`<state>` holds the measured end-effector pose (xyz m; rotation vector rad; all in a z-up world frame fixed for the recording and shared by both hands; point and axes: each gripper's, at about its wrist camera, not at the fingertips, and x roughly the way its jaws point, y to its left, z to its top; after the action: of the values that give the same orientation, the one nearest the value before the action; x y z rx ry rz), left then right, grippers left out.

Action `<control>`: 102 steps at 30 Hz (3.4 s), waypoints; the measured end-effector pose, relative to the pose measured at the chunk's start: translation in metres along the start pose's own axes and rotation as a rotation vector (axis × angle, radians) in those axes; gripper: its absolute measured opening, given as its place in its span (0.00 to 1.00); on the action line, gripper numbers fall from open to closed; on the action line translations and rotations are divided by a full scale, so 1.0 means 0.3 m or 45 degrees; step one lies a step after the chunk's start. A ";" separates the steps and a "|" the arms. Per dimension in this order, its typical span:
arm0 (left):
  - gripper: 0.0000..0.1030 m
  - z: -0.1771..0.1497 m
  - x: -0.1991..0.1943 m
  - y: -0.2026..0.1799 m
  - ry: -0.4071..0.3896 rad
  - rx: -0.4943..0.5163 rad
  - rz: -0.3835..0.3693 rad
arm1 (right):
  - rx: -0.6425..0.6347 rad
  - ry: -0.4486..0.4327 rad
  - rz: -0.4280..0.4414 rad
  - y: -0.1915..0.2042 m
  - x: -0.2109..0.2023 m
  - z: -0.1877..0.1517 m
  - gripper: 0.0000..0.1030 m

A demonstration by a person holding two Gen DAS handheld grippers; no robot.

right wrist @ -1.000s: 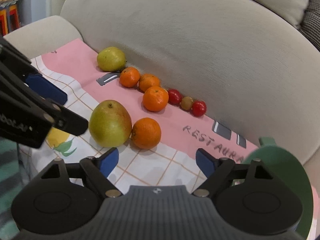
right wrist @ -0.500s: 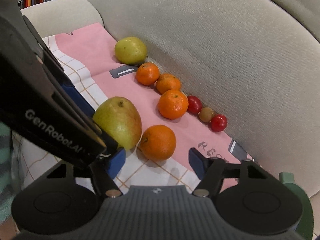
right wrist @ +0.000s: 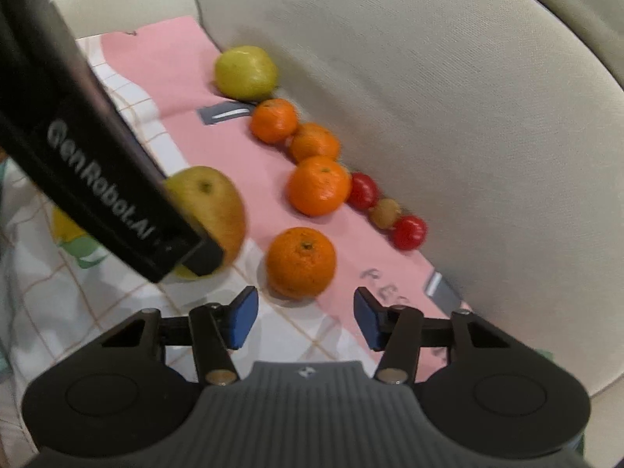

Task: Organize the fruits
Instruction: 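Grasp the yellow pear with the left tool while the right tool grasps a mandarin, then carry the pear and mandarin over the green colander with both tools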

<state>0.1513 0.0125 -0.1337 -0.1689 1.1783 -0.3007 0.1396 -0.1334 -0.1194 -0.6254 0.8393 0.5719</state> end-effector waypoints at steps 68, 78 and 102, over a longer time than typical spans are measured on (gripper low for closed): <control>0.68 -0.108 -0.276 -0.586 -0.115 0.458 -0.097 | 0.394 0.086 -0.169 -0.229 -0.465 -0.312 0.41; 0.68 -0.100 -0.164 -0.723 -0.012 0.618 -0.111 | 0.365 0.182 -0.101 -0.296 -0.430 -0.386 0.41; 0.68 -0.029 0.120 -0.735 0.289 0.705 -0.028 | 0.397 0.429 0.117 -0.375 -0.196 -0.433 0.41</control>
<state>0.1244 -0.2078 -0.1057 0.3449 1.2735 -0.6655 0.1197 -0.3134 -0.1076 -0.4021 1.2515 0.4108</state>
